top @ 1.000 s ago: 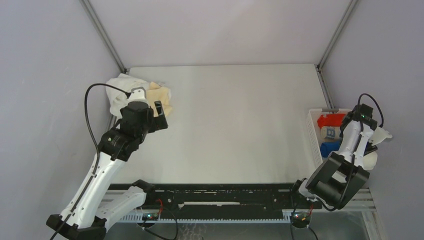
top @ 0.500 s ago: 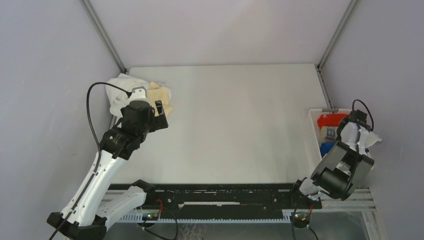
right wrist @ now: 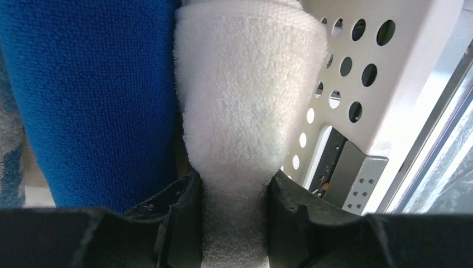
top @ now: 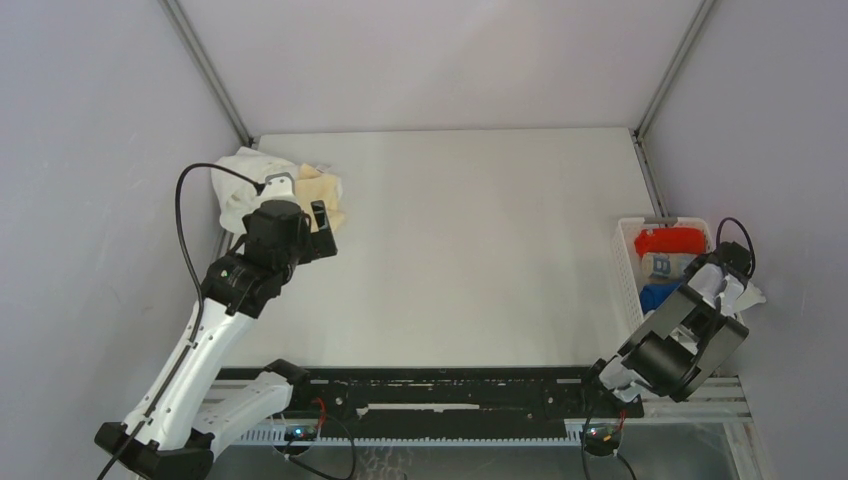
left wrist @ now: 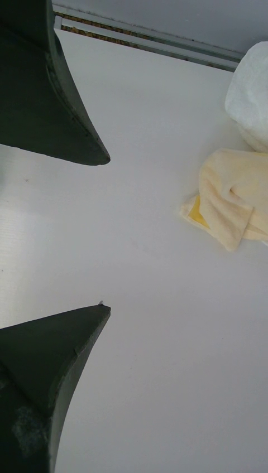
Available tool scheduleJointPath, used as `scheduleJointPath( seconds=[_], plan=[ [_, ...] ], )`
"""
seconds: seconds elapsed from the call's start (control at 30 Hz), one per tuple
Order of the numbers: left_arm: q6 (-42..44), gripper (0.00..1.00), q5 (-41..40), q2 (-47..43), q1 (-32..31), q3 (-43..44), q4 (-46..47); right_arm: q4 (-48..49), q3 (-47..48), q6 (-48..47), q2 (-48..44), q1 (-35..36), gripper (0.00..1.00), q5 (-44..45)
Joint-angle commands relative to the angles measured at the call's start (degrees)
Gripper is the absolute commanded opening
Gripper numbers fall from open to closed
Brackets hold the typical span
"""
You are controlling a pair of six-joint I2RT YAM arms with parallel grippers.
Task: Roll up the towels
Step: Place the towel in the bin.
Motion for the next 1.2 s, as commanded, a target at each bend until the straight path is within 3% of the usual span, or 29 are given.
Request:
scheduleJointPath(
  seconds=[0.0, 0.13, 0.33, 0.6, 0.9, 1.17],
  plan=[
    [0.90, 1.00, -1.52, -0.41, -0.01, -1.83, 2.09, 5.62, -3.01, -2.01, -5.86, -0.62, 0.00, 2.53],
    [0.86, 1.00, -1.66, -0.53, 0.05, -1.84, 2.09, 9.52, -4.83, -3.75, -8.63, -0.82, 0.00, 2.00],
    [0.89, 1.00, -1.66, -0.59, 0.19, -1.93, 2.17, 8.99, -4.02, -2.50, -3.86, -1.89, 0.00, -0.66],
    [0.90, 1.00, -1.90, -0.74, 0.28, -1.99, 2.18, 8.16, -3.84, -0.68, -0.63, -2.14, 0.14, -1.21],
    [0.80, 1.00, -1.84, -1.06, 0.28, -1.93, 2.25, 7.13, -4.39, -0.45, -9.44, -2.16, 0.50, 2.02],
    [0.85, 1.00, -1.38, -1.55, 0.36, -2.01, 2.37, 5.65, -4.64, -0.38, -13.17, -2.22, 0.75, 2.51]
  ],
)
